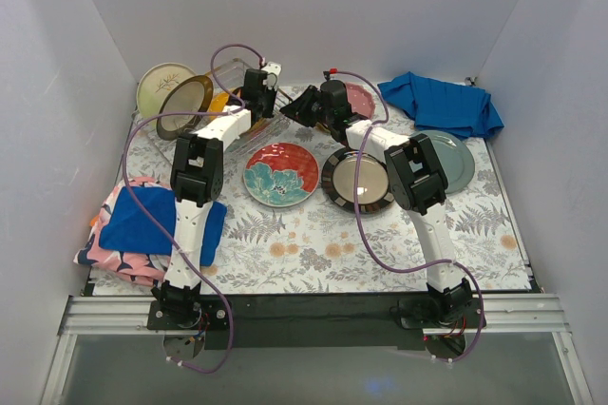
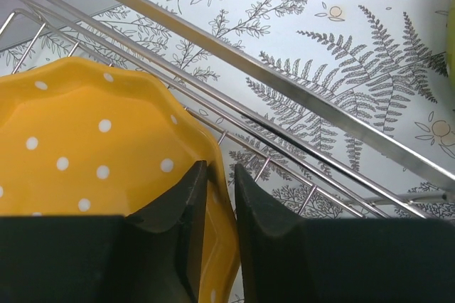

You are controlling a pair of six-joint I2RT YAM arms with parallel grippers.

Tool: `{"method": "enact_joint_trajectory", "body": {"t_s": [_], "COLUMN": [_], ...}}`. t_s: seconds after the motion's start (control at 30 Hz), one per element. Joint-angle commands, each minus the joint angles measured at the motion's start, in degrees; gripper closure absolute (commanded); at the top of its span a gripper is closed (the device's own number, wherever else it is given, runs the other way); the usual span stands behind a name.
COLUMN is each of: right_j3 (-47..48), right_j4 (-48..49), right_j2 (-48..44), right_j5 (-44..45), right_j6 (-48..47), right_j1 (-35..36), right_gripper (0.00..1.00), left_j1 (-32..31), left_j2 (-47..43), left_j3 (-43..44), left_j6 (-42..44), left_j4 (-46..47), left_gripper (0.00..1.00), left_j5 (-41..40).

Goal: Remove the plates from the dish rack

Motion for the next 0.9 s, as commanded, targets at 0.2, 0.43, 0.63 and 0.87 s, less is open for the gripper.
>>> {"method": "enact_joint_trajectory", "body": {"t_s": [0.2, 0.43, 0.63, 0.87], "right_j3": [-0.7, -0.87, -0.96, -0.43], "right_j4": [-2.82, -3.26, -3.26, -3.26], "right_j2": [1.12, 1.2, 1.38, 1.56], "right_j5": [2.14, 2.76, 2.59, 2.23], "right_j6": [-6.62, -7.5, -7.41, -6.98], "right_j1": [-0.81, -0.9, -1.08, -1.08], "right_gripper": [0.99, 0.99, 0.99, 0.99], "left_j1": [0.32, 0.49, 0.41, -0.12], "left_j2": [2.09, 4.72, 6.48, 2.8], "left_j3": [-0.22, 3.47, 4.53, 2.07], "left_j6": [3.53, 7.05, 8.81, 10.04], "left_j4": [-5.21, -10.39, -11.81, -9.0], "left_gripper": [0.81, 0.8, 1.0, 1.0], "left_j5": [-3.12, -0.49, -4.09, -6.55]}}
